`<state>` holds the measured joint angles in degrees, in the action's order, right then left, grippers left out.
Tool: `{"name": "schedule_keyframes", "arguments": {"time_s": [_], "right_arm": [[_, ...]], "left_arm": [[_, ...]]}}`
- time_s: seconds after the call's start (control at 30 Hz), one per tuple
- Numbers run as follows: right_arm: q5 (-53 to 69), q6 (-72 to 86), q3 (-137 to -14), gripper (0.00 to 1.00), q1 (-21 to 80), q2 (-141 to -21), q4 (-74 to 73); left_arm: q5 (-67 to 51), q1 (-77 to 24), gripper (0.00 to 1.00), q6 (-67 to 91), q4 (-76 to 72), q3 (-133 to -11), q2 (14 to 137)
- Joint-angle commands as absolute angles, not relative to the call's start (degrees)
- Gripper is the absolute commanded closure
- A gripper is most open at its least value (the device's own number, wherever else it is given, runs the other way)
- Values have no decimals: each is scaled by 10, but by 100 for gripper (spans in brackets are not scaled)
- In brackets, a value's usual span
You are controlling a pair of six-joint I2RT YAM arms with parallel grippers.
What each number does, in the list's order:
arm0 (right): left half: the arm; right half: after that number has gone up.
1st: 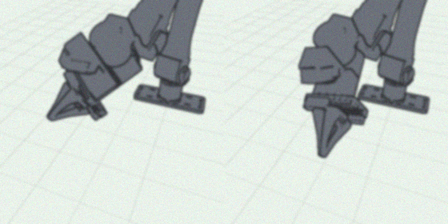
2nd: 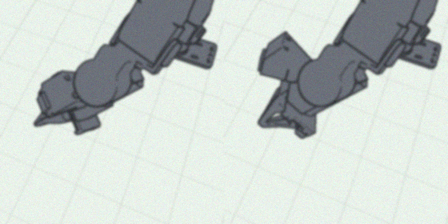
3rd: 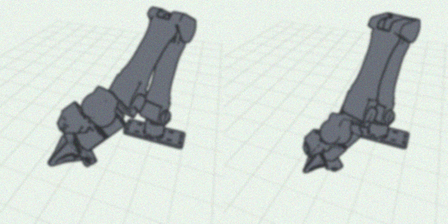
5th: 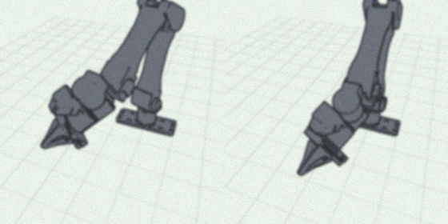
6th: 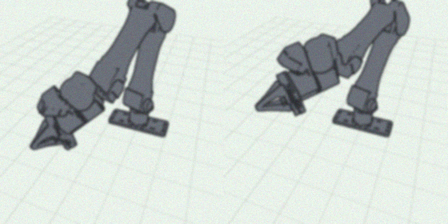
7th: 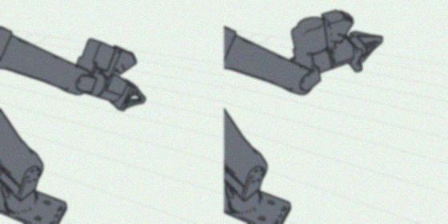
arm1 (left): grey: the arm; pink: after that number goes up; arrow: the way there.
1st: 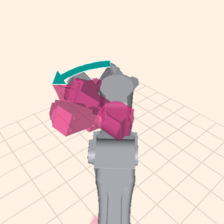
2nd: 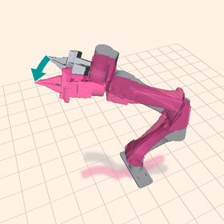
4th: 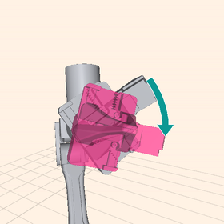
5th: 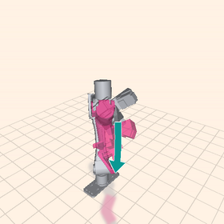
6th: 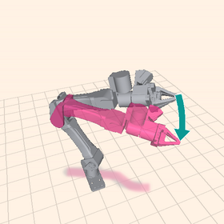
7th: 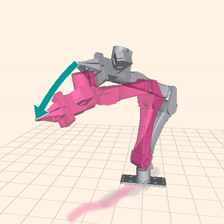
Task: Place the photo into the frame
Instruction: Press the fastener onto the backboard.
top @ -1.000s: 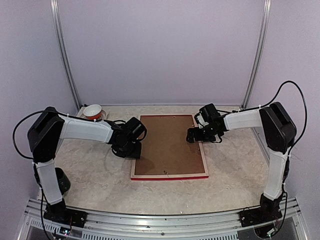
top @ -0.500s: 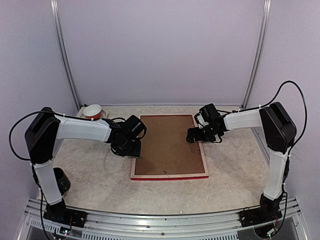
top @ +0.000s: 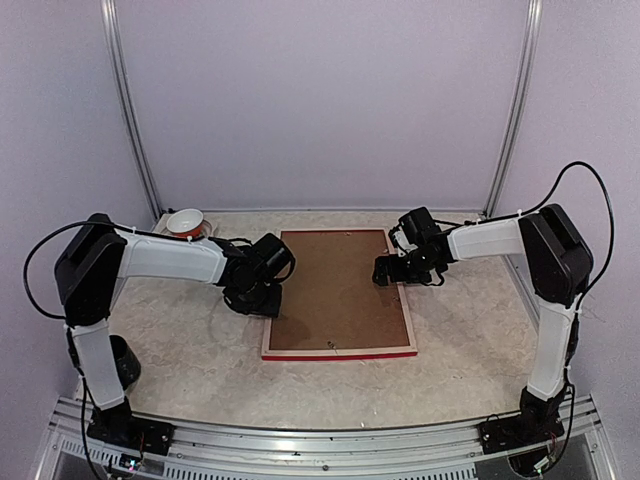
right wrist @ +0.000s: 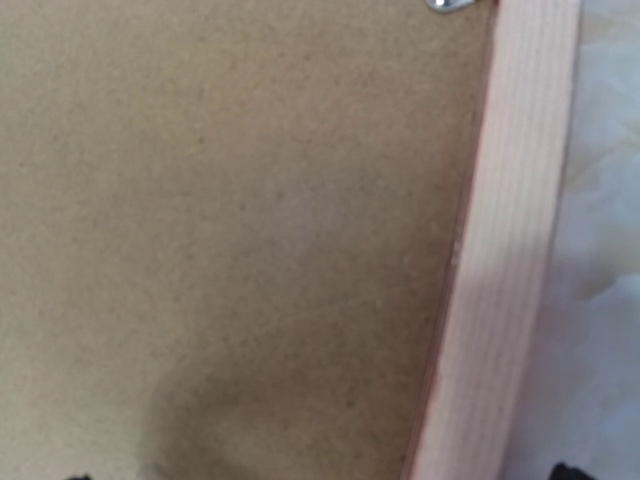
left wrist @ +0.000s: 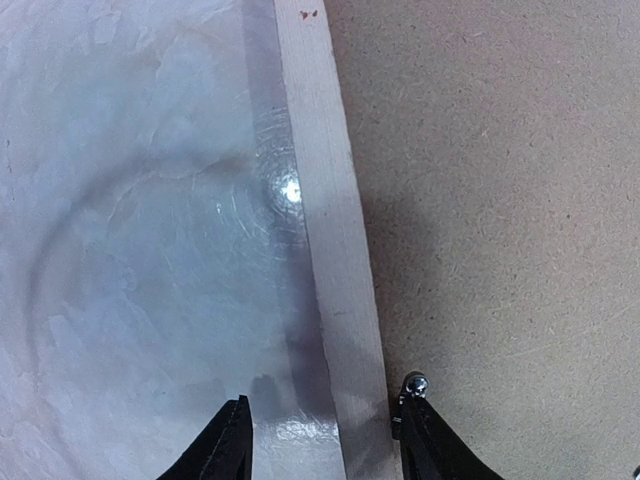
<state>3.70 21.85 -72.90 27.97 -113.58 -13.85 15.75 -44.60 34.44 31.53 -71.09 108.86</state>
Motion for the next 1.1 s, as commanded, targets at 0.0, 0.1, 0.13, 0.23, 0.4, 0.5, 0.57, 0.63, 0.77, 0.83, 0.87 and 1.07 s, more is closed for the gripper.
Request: {"name": "schedule_keyframes", "arguments": {"time_s": [0.0,0.1,0.13,0.23,0.4,0.5,0.57,0.63,0.77,0.83,0.87,1.07], "right_arm": [[33,213,-731,1,282,-1130,-140],[33,213,-731,1,281,-1131,-140],[33,213,-731,1,281,-1131,-139],[33,213,-729,1,281,-1130,-138],[32,214,-728,1,281,-1129,-139],[32,214,-727,1,281,-1128,-138],[31,213,-726,1,282,-1126,-138],[31,213,-725,1,282,-1126,-137],[31,214,-725,1,281,-1127,-137],[31,213,-725,1,281,-1127,-137],[31,213,-725,1,281,-1127,-137],[50,209,-721,1,282,-1118,-129]], "left_arm": [[163,-450,50,343,325,-718,1099],[160,-451,50,343,320,-714,1101],[159,-451,50,343,319,-714,1102],[153,-451,50,342,314,-713,1104],[156,-451,50,342,314,-713,1113],[161,-451,50,342,315,-710,1120],[162,-451,50,342,315,-708,1124],[162,-451,50,343,314,-705,1127],[160,-451,50,344,313,-701,1124],[159,-451,50,345,312,-701,1120],[158,-451,50,345,310,-700,1118],[151,-451,49,343,279,-691,1080]]}}
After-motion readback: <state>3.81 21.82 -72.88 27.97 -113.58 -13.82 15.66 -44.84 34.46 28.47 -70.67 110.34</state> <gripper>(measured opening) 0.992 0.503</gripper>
